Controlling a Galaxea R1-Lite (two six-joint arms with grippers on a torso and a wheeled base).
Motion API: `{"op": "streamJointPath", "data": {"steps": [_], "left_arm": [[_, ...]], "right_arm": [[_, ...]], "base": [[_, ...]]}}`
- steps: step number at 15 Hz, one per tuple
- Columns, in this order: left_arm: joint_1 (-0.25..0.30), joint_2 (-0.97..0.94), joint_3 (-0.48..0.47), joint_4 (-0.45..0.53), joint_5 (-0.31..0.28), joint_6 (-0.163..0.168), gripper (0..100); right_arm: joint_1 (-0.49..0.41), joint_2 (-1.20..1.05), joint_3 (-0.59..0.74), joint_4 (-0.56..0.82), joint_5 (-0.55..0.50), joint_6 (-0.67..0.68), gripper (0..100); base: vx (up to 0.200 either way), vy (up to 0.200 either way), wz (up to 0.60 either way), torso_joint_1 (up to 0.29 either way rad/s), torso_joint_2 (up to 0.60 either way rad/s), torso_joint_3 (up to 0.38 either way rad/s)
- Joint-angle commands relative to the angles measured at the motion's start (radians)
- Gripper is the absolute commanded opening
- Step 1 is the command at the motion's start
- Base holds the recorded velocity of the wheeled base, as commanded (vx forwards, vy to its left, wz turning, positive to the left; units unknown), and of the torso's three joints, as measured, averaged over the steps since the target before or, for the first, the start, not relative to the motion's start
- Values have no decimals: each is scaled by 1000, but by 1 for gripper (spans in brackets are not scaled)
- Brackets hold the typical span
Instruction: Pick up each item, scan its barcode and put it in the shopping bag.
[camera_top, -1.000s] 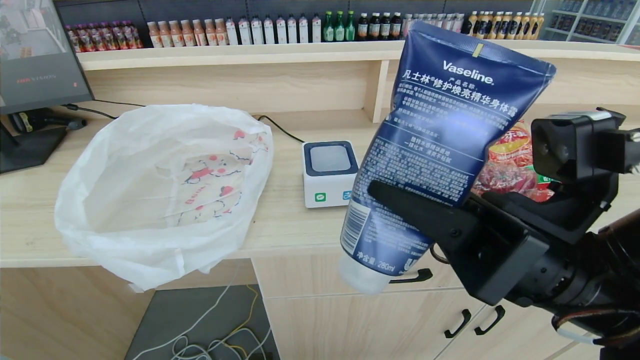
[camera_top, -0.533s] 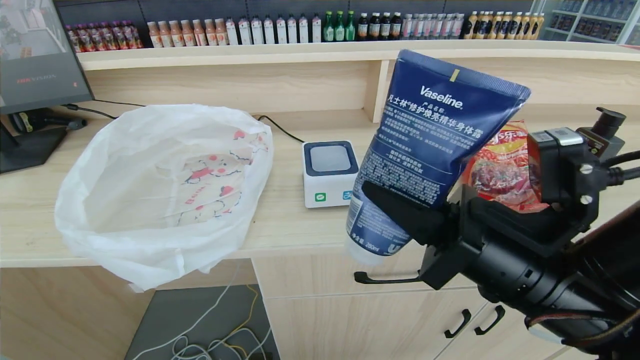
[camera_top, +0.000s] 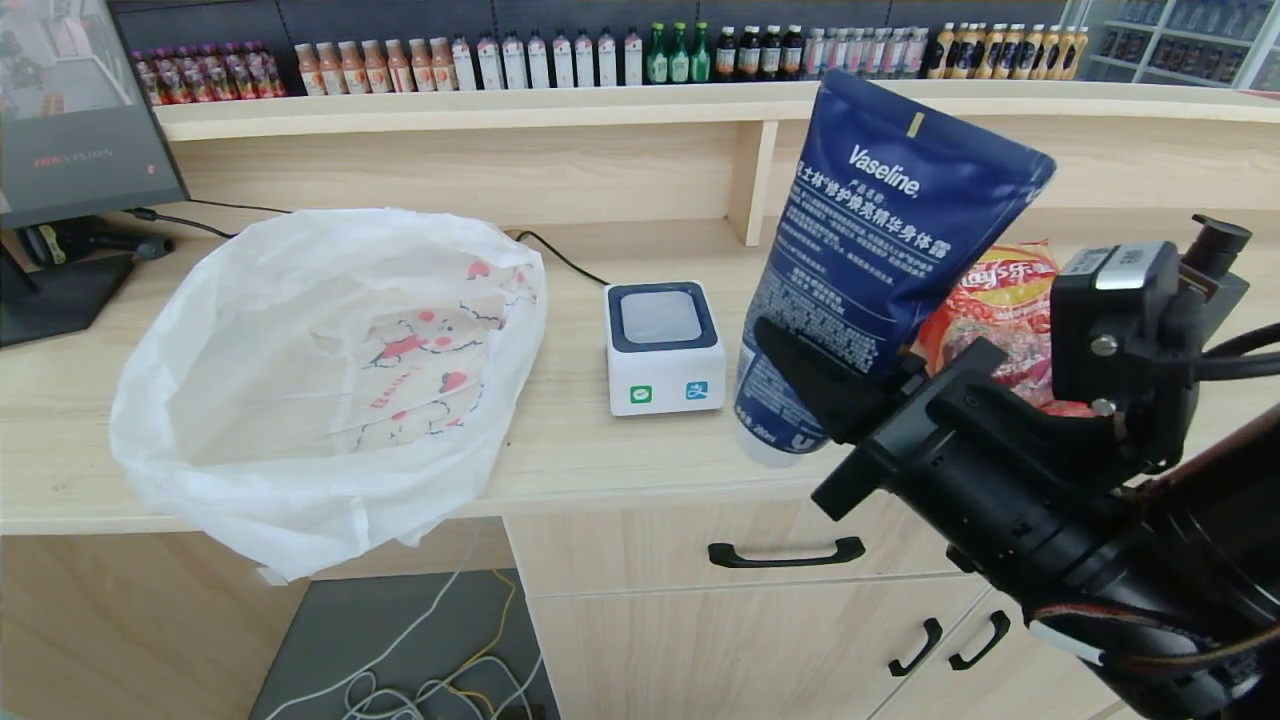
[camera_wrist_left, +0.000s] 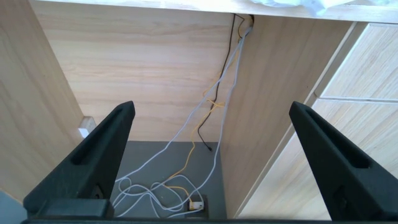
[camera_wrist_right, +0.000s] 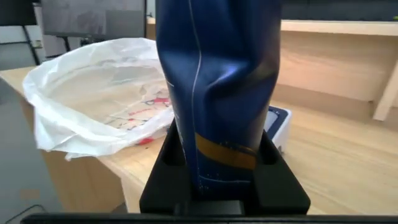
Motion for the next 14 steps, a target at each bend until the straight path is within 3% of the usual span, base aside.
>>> {"op": "streamJointPath", "data": {"steps": [1,3,6,9,14], "left_arm": [[-1,0,0,1,0,3,100],[0,0,0,1,0,1,100],[0,0,0,1,0,1,100],[0,0,0,1,0,1,100],[-3,4,0,2,0,3,100]], "right_arm": [[1,-14,-5,-1,-40,-24,0],[-9,-10,3,-3,-115,-30,0],[-36,0,4,-1,-113,-8,0],[-141,26,-17,2,-118,19,0],[-211,32,-14,-1,-117,73,0]], "base": [[0,0,0,0,0,0],[0,0,0,0,0,0],[0,0,0,0,0,0],[0,0,0,0,0,0],[0,200,0,-1,2,5]]}}
